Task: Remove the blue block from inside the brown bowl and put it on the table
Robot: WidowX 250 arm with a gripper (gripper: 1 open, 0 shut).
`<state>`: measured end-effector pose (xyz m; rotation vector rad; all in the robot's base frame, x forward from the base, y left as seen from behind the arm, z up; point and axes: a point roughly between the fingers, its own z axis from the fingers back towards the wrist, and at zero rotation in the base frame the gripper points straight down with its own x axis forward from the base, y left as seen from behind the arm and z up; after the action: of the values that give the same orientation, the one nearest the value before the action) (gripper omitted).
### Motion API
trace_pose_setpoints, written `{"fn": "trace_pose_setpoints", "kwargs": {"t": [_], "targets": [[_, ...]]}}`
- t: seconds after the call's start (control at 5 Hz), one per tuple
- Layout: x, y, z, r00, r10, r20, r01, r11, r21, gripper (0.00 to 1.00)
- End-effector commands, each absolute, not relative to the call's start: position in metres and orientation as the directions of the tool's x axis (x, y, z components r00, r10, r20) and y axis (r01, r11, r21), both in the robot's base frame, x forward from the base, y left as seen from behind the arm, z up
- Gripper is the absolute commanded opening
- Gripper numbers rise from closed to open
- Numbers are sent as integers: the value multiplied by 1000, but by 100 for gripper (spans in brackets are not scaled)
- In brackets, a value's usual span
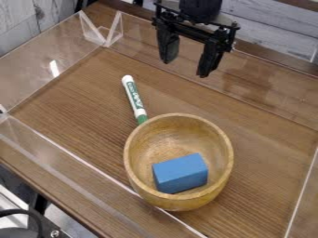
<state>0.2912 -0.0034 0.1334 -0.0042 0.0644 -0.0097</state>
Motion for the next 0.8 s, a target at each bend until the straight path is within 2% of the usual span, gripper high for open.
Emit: {"fn": "trace_pose_setpoints", "kwargs": {"t": [0.0, 0.4, 0.6], "targets": [[286, -7, 126, 995, -45, -85, 45, 999, -7, 100], [248, -33, 119, 926, -371, -66, 371, 928, -18, 100], [238, -40, 117, 895, -442, -63, 442, 897, -20, 100]]}}
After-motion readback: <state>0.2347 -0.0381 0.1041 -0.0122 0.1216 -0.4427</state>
